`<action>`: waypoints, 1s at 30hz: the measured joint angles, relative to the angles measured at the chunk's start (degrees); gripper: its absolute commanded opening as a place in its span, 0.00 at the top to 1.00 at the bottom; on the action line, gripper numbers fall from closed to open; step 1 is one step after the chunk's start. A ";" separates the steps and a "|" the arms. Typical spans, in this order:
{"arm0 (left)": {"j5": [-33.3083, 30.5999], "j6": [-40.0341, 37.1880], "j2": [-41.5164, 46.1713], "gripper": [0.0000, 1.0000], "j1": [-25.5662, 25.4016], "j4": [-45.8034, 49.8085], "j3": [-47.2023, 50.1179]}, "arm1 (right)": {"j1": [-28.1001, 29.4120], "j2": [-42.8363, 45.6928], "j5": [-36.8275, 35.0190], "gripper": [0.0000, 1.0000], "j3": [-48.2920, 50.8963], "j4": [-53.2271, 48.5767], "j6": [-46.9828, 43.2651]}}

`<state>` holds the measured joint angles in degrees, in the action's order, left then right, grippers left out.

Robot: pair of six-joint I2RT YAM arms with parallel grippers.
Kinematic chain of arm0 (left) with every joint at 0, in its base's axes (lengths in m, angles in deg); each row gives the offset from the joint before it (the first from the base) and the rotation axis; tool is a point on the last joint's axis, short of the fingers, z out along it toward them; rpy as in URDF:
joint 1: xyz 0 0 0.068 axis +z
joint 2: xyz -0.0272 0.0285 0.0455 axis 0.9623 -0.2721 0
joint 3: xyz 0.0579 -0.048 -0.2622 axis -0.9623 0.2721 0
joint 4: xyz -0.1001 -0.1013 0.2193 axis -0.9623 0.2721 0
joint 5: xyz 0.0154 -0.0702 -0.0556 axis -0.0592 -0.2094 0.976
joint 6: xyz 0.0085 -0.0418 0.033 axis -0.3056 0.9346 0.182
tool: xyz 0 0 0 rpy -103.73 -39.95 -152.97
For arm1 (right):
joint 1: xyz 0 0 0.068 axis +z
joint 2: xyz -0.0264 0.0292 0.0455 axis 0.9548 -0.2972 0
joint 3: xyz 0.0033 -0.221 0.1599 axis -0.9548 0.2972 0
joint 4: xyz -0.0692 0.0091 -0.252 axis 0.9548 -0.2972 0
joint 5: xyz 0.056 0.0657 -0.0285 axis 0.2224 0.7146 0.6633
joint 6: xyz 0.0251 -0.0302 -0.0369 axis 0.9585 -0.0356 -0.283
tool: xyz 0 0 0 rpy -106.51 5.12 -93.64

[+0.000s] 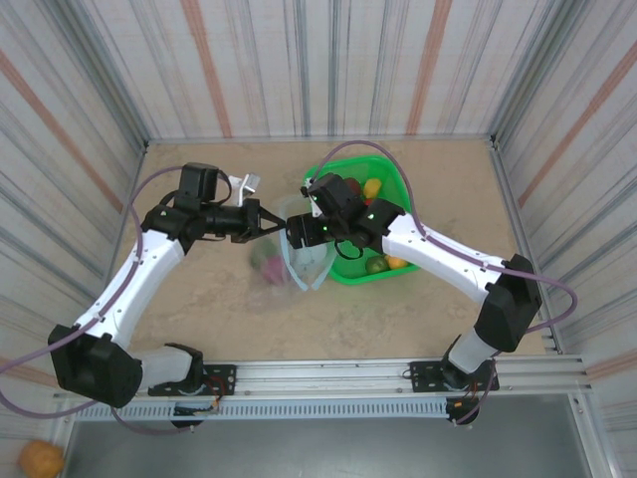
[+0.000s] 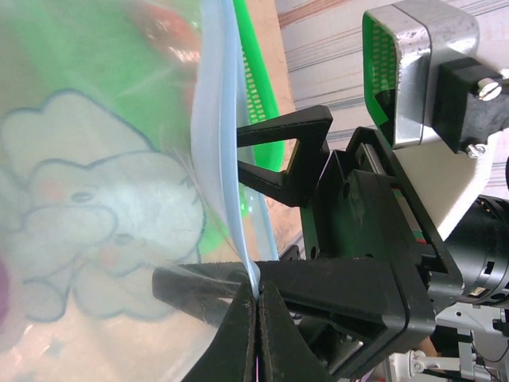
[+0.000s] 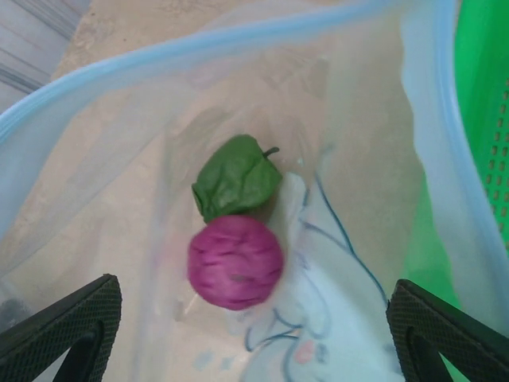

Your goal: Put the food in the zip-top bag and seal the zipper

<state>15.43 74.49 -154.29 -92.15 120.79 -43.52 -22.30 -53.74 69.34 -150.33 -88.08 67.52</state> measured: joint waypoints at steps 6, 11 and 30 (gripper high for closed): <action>-0.09 -0.28 0.07 1.00 0.00 0.52 0.00 | -0.02 1.36 -0.07 0.34 0.00 -0.07 -0.17; -0.26 -0.57 0.11 1.00 0.00 0.79 0.00 | -0.90 5.62 0.13 0.44 0.00 -0.37 -0.11; -0.02 -0.87 0.17 1.00 0.00 -0.92 1.77 | -20.37 6.93 -9.51 0.33 5.55 -15.58 -0.50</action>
<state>15.41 73.61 -154.11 -92.15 119.87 -41.75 -42.67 -46.82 59.83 -144.78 -103.66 67.02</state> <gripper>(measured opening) 0.048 0.654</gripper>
